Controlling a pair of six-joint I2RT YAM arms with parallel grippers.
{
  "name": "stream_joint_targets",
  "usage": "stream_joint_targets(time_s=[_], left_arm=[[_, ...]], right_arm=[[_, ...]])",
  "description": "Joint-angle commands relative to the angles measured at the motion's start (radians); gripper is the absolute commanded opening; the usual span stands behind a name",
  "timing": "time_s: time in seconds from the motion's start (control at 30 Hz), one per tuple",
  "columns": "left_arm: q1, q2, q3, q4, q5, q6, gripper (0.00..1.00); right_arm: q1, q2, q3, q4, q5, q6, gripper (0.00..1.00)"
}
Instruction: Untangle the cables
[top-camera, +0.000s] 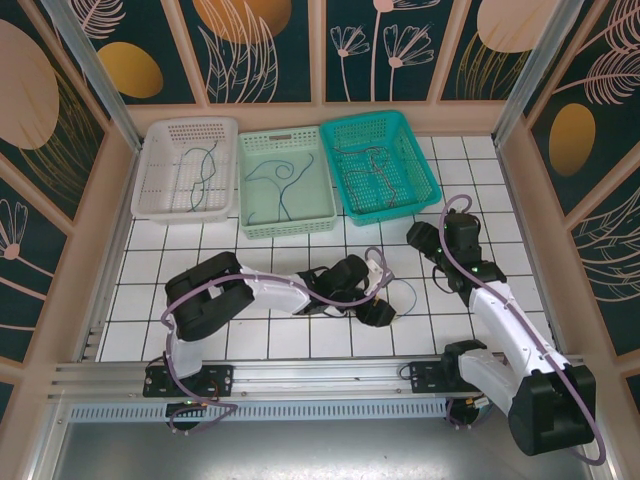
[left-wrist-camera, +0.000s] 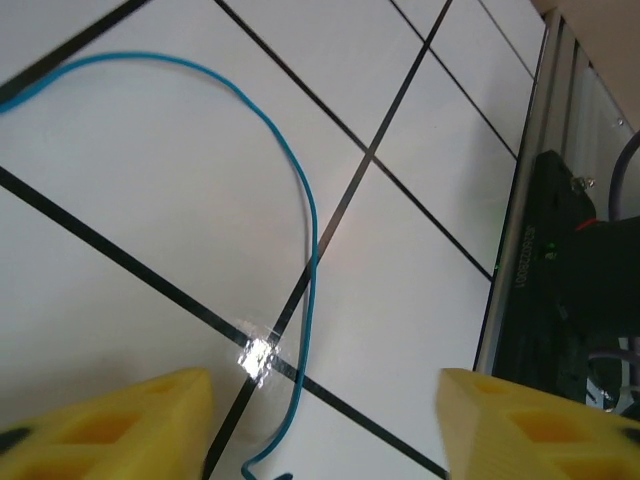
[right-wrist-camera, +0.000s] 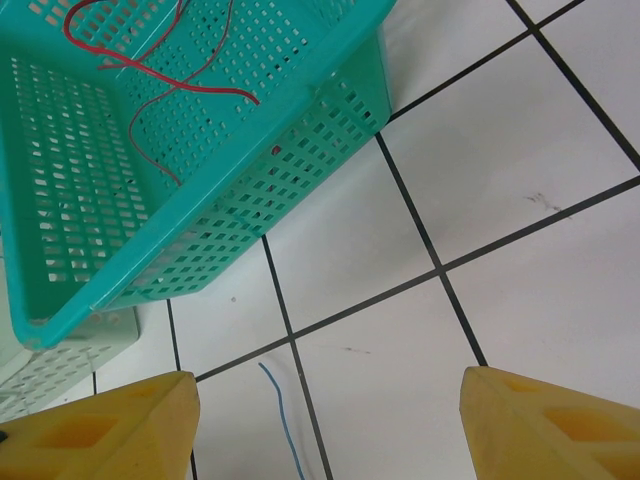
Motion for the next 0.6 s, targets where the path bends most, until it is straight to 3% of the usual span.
stream_joint_targets(time_s=[0.0, 0.23, 0.33, 0.57], left_arm=[[-0.001, 0.031, 0.035, -0.038, 0.015, 0.016, 0.5], [0.0, 0.013, 0.027, -0.067, -0.034, 0.028, 0.08], [-0.002, -0.033, 0.035, -0.123, -0.089, 0.087, 0.0], [-0.002, -0.172, 0.088, -0.375, -0.267, 0.346, 0.0]], right_arm=[[-0.008, -0.026, -0.012, 0.02, -0.013, -0.002, 0.7], [-0.016, -0.036, -0.012, 0.02, -0.014, -0.002, 0.7], [-0.014, -0.035, -0.017, 0.035, -0.041, -0.019, 0.7], [0.023, -0.026, -0.051, 0.128, -0.199, -0.13, 0.66]])
